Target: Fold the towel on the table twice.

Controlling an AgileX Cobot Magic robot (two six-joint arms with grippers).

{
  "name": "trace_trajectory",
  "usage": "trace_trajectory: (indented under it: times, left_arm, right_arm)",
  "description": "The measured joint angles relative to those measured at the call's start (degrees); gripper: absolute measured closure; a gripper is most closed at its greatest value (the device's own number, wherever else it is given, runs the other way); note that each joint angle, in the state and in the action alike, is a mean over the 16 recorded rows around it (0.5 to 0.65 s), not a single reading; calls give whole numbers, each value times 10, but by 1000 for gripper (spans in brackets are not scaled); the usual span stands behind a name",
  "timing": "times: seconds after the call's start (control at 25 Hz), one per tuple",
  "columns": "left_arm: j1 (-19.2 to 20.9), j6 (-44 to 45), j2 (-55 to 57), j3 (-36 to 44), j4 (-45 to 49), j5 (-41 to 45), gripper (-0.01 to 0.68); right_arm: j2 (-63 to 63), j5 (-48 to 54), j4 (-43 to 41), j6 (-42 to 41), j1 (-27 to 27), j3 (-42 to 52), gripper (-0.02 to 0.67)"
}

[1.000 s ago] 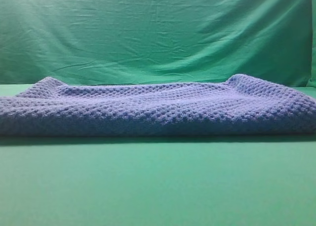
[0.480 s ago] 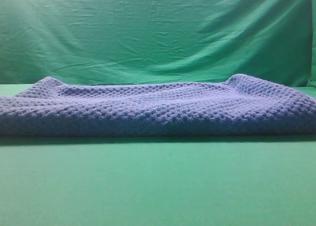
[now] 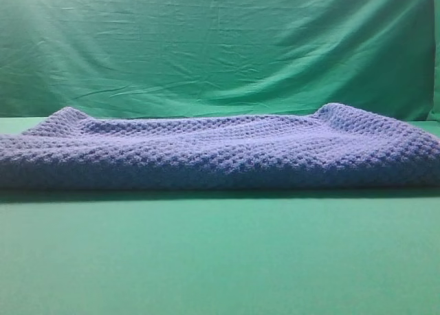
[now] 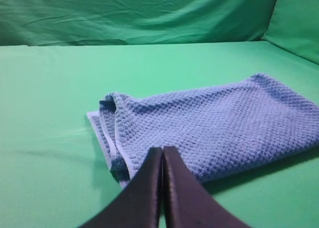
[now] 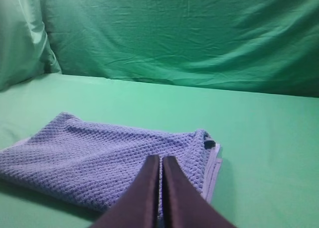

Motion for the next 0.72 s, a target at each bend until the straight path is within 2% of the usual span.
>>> trace_trajectory:
  times: [0.72]
  left_arm:
    - [0,4,0,73,43,-6,673]
  right_arm:
    - [0,-6,1,-6,0,74,649]
